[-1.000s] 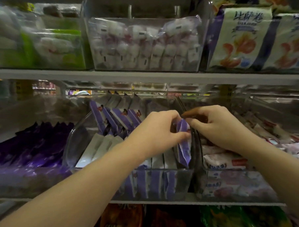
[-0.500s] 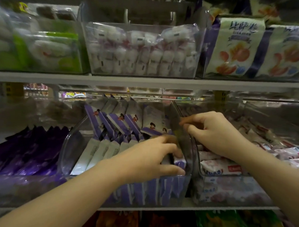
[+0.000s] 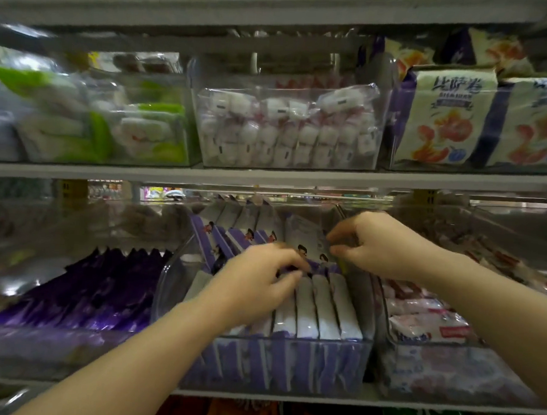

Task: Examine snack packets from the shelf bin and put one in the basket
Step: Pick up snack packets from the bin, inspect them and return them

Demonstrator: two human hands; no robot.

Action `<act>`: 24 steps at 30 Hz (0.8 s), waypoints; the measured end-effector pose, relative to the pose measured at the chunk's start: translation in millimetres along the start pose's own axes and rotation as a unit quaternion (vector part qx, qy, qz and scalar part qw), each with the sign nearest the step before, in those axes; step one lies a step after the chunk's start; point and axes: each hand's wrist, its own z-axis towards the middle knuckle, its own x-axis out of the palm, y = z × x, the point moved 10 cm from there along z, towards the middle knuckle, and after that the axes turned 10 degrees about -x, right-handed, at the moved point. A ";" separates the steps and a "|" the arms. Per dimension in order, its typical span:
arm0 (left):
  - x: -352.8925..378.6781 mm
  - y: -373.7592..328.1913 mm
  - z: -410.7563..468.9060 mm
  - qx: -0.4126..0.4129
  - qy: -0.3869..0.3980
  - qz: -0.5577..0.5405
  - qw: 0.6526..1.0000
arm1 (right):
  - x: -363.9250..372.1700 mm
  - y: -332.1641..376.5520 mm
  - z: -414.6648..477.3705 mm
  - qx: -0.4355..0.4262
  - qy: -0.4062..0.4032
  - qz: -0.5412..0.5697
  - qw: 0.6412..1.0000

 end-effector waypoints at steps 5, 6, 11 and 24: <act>-65.5 52.8 -5.8 -0.091 -0.135 0.128 0.978 | 43.5 25.6 46.7 -0.055 0.133 -0.054 0.988; -70.5 63.1 -6.3 -0.115 -0.138 0.159 0.971 | 53.6 28.7 53.1 -0.063 0.160 -0.062 0.983; -77.9 105.0 1.1 -0.212 -0.124 0.222 0.944 | 70.6 28.4 70.0 -0.066 0.194 -0.104 0.973; -26.0 85.6 58.8 -0.155 -0.053 0.113 0.980 | 32.7 9.4 67.6 -0.101 0.047 -0.105 0.988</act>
